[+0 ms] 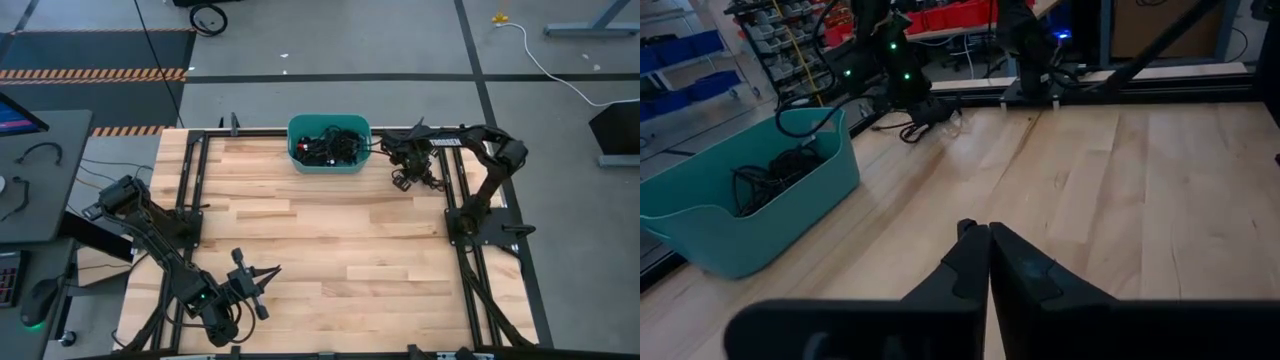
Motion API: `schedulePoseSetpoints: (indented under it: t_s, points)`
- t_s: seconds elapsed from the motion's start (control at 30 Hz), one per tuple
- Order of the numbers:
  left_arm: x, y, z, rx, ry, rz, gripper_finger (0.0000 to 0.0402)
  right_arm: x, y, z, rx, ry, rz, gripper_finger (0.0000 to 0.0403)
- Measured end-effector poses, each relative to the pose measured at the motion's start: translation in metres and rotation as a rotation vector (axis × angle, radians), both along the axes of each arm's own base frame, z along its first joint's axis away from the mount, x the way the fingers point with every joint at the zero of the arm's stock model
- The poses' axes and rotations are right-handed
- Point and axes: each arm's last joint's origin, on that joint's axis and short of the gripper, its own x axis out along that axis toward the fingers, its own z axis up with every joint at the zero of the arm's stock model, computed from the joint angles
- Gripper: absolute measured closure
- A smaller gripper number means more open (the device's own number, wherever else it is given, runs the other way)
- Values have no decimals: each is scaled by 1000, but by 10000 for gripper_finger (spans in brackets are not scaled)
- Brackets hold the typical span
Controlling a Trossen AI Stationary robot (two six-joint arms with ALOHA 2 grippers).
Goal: Pick and place USB-C Cables
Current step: Put the black charger cable into the blue bin
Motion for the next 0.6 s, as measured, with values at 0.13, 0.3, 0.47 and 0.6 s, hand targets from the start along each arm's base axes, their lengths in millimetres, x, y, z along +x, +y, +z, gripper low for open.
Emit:
schedulePoseSetpoints:
  t_s: [0.13,0.3,0.47,0.6]
  points:
    - [0,0,0,-1,-1,0,391,-3,4,12,-20,-41,-9,384]
    - [0,0,0,-1,-1,0,390,-7,14,44,-68,-179,-78,389]
    - [0,0,0,-2,-2,0,381,-17,28,84,-168,-353,-169,389]
    - [0,0,0,0,-3,2,382,-24,39,122,-244,-476,-169,389]
